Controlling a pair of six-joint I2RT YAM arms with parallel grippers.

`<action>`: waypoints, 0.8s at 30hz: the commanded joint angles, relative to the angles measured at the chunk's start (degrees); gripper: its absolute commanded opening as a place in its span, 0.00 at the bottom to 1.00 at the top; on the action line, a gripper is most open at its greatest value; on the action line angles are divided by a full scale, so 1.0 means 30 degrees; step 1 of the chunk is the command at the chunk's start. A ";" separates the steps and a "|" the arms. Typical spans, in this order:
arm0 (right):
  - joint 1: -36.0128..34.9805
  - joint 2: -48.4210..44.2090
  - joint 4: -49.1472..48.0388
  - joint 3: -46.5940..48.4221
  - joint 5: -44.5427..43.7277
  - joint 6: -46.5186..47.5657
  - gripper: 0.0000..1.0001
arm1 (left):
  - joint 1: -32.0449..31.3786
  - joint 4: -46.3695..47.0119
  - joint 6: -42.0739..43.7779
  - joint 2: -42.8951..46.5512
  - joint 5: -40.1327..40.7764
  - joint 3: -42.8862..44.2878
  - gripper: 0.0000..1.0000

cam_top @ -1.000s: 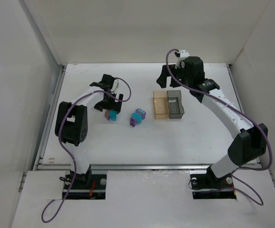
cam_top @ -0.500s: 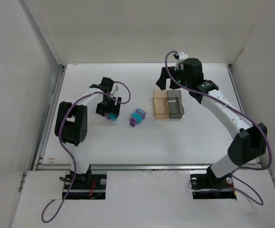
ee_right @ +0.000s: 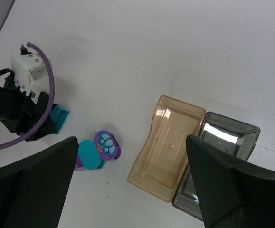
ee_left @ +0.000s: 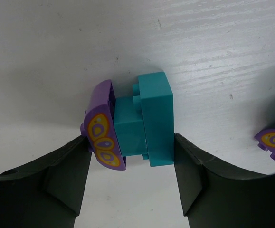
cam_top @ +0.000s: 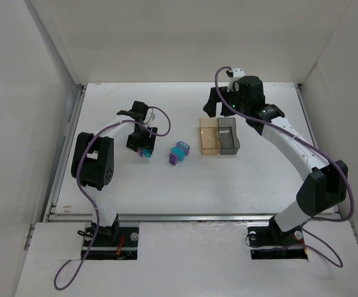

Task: Sort the legos into containers by color

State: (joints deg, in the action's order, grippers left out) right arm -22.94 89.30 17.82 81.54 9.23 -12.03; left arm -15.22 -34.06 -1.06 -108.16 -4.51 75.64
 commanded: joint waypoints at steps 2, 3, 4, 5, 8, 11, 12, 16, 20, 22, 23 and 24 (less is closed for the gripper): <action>-0.0088 -0.0469 0.0123 0.0504 0.0115 -0.0149 1.00 | 0.0123 0.0368 0.1200 0.0426 -0.0136 -0.0398 0.00; -0.0088 -0.0469 0.0384 0.0506 0.0115 0.0286 1.00 | -0.0051 0.0629 0.1435 0.0863 0.0328 -0.0398 0.00; -0.0088 -0.0469 0.0677 0.0767 0.0115 0.0493 1.00 | -0.0314 0.0632 0.2017 0.1099 0.0333 -0.0224 0.00; -0.0088 -0.0469 0.0854 0.1031 0.0115 0.0698 1.00 | -0.0490 0.0835 0.2400 0.1363 0.0333 -0.0048 0.00; -0.0088 -0.1199 0.1380 0.1587 -0.0877 0.1518 1.00 | -0.1339 0.1362 0.4269 0.2622 0.0333 0.0830 0.00; -0.0088 -0.2019 0.1878 0.2085 -0.1260 0.2106 1.00 | -0.1837 0.1833 0.5885 0.3678 0.0333 0.2116 0.00; -0.0088 -0.2224 0.1881 0.2494 -0.1262 0.2367 1.00 | -0.2101 0.2384 0.6383 0.3941 0.0333 0.2383 0.00; 0.0291 -0.3832 0.2144 0.2936 -0.0387 0.2370 1.00 | -0.2660 0.3968 0.9457 0.5785 -0.0602 0.2561 0.00; 0.0293 -0.5268 0.1006 0.2938 0.3063 0.2370 1.00 | -0.3391 0.6803 1.3611 0.9700 -0.4074 0.0023 0.00; 0.0293 -0.5711 0.0507 0.2938 0.3973 0.2080 1.00 | -0.3392 0.8206 1.4908 1.1464 -0.5841 -0.1357 0.00; 0.0293 -0.6061 0.0185 0.2561 0.4359 0.1410 1.00 | -0.3682 0.9090 1.5349 1.2372 -0.6545 -0.2118 0.00; 0.0293 -0.6064 -0.0630 0.2325 0.4798 0.1084 0.99 | -0.3685 1.0056 1.5614 1.3976 -0.7509 -0.2880 0.00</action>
State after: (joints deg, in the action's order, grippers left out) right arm -22.11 72.38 21.82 88.18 16.29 -6.48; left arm -25.56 -13.56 36.77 -74.74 -16.10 71.61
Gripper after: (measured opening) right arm 0.995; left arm 0.603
